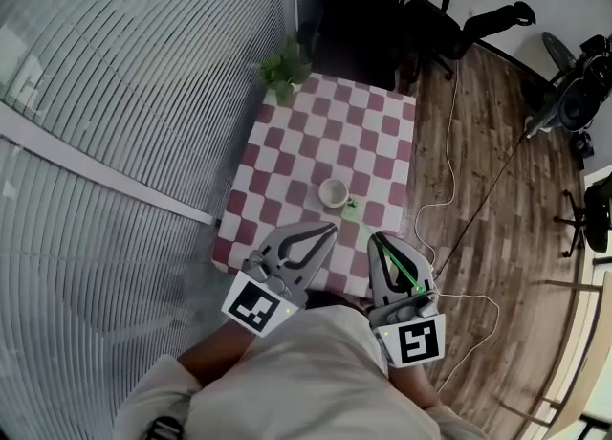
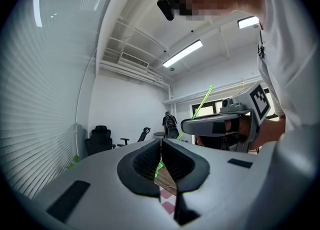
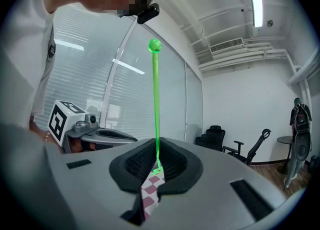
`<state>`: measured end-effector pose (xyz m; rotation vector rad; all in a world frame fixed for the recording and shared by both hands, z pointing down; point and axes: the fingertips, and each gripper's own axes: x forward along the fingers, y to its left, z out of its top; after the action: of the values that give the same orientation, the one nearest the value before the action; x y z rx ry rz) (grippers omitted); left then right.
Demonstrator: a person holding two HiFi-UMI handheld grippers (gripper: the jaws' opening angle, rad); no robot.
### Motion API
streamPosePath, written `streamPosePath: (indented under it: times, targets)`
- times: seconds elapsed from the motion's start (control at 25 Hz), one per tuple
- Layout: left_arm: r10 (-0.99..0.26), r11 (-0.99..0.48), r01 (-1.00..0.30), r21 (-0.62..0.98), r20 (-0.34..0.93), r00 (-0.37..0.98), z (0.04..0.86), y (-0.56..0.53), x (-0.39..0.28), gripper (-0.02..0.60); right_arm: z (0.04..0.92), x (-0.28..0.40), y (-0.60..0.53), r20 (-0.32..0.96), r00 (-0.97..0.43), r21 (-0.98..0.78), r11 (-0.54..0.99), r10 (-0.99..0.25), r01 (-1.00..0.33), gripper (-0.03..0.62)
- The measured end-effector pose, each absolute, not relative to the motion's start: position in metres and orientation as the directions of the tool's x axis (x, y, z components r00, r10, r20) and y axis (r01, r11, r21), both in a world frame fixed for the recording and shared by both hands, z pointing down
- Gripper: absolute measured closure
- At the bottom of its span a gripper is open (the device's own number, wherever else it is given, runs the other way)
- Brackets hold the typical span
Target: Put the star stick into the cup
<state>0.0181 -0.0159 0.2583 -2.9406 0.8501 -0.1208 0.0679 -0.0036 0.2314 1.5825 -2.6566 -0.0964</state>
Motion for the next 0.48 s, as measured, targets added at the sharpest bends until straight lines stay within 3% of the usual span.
streamPosePath:
  times: [0.48]
  targets:
    - [-0.561,-0.826,-0.555,-0.096,0.057,0.826,0.263,-0.06,0.047,0.549,0.233,0.094,-0.049,0.016,-0.497,0.042,0.498,-0.867,-0.866,0.554]
